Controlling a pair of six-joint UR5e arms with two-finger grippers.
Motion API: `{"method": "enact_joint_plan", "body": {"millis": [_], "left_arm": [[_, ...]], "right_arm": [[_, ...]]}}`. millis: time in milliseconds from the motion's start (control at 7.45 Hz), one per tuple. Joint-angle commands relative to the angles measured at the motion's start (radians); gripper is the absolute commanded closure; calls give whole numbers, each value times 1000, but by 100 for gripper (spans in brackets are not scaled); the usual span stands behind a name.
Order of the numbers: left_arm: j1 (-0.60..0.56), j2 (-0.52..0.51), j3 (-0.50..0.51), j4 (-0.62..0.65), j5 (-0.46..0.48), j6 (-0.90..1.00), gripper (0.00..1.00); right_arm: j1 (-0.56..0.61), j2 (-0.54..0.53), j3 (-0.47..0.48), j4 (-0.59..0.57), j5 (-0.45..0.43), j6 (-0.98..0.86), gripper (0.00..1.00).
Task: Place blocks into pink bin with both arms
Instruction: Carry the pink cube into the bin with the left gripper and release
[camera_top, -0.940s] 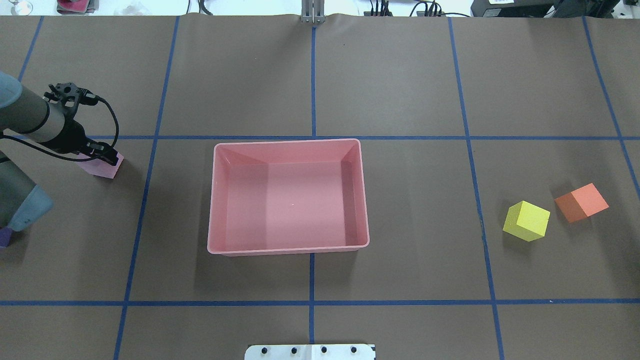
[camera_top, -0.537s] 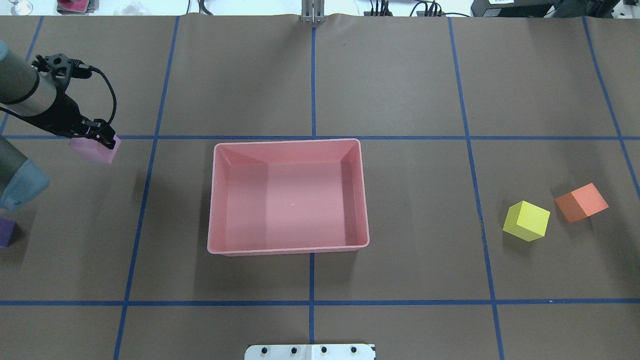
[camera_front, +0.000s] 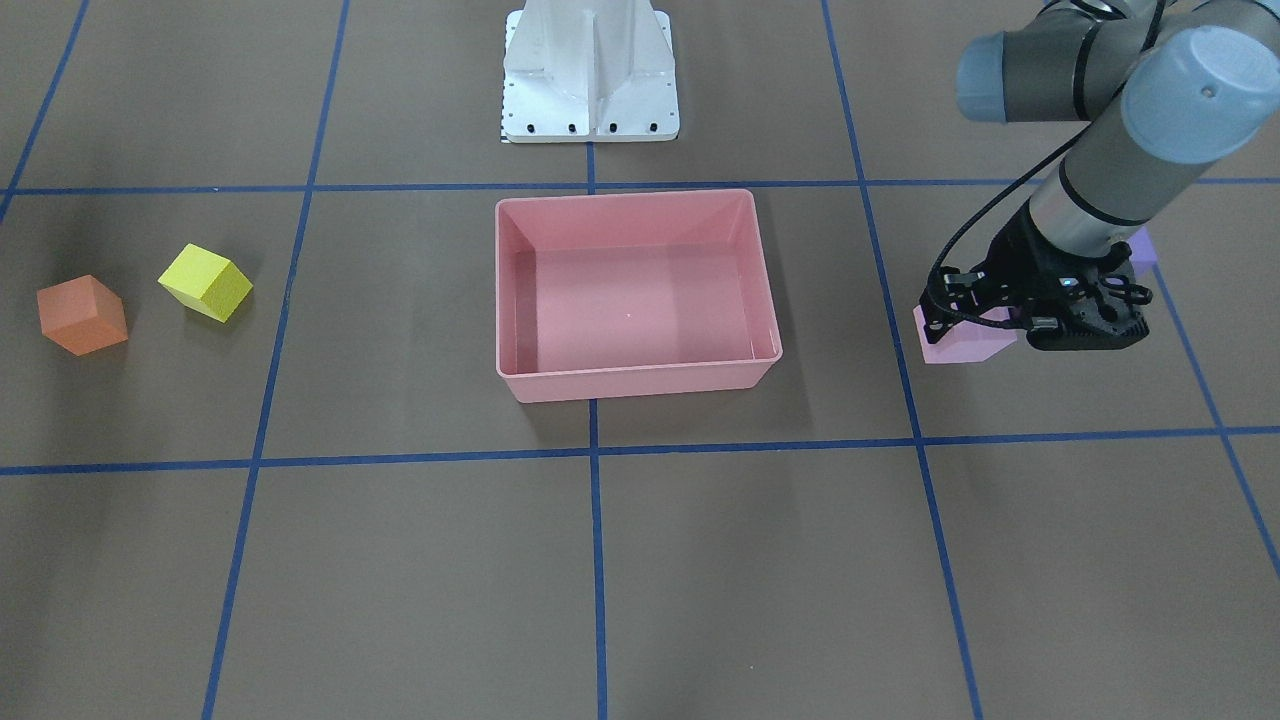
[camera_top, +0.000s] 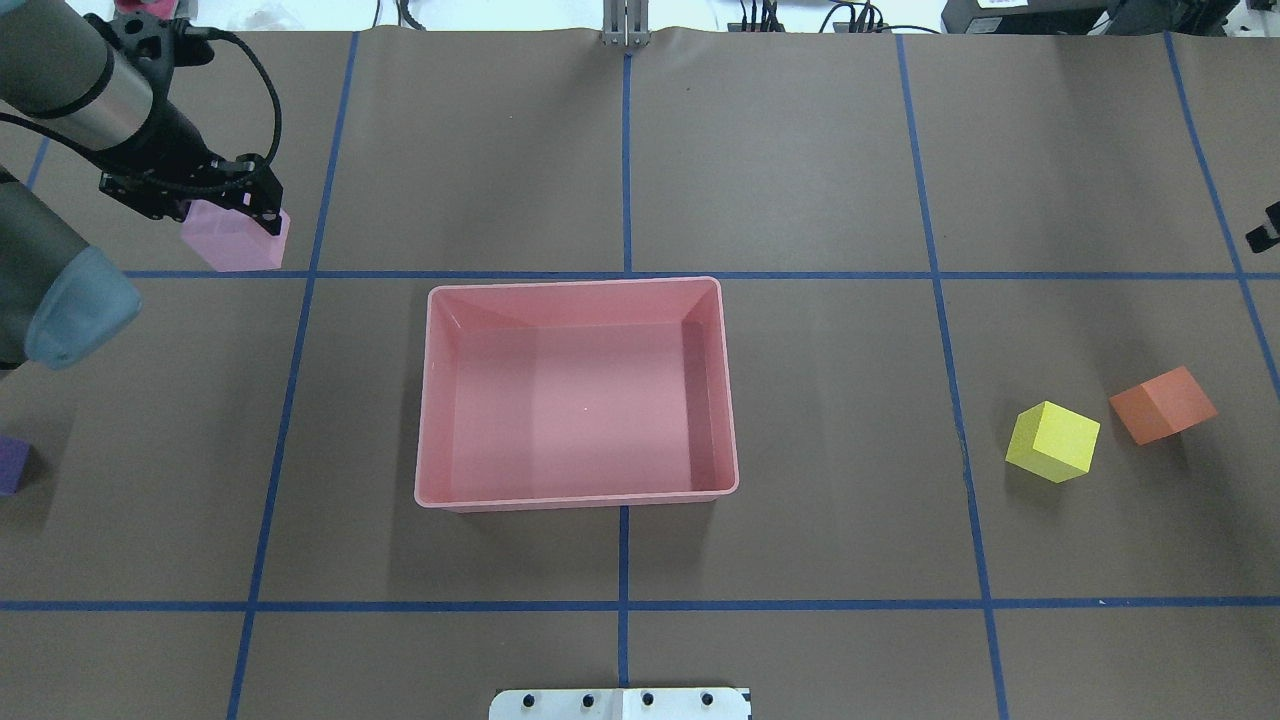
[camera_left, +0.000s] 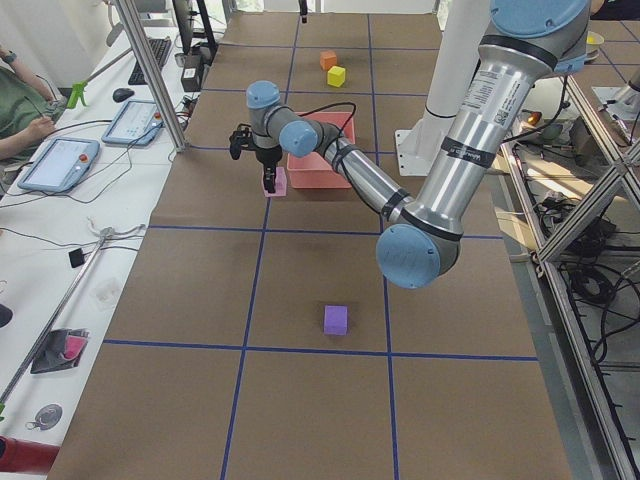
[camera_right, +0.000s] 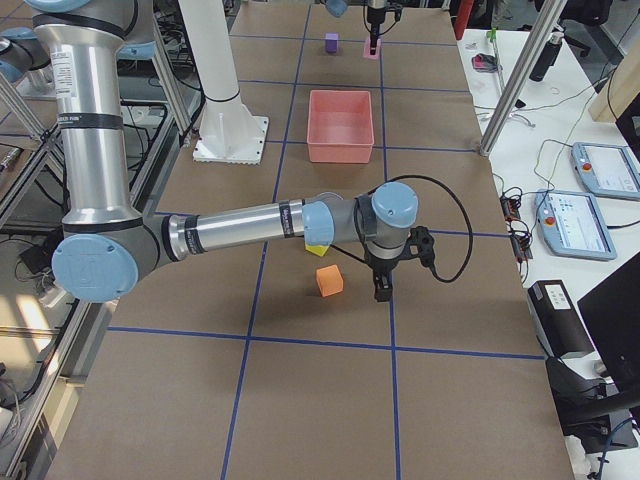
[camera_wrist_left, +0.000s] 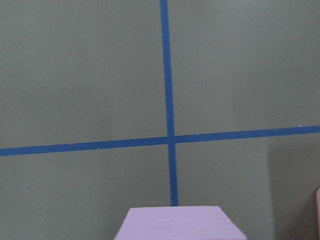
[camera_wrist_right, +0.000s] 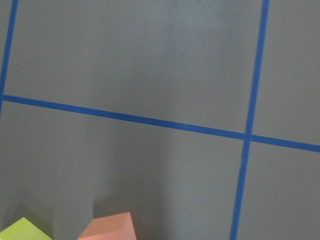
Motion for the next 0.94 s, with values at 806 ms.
{"method": "enact_joint_plan", "body": {"millis": [806], "left_arm": [[279,-303,13,130,142,-435,100]], "right_arm": [[-290,-200,-1,400,-142,202,1]]}}
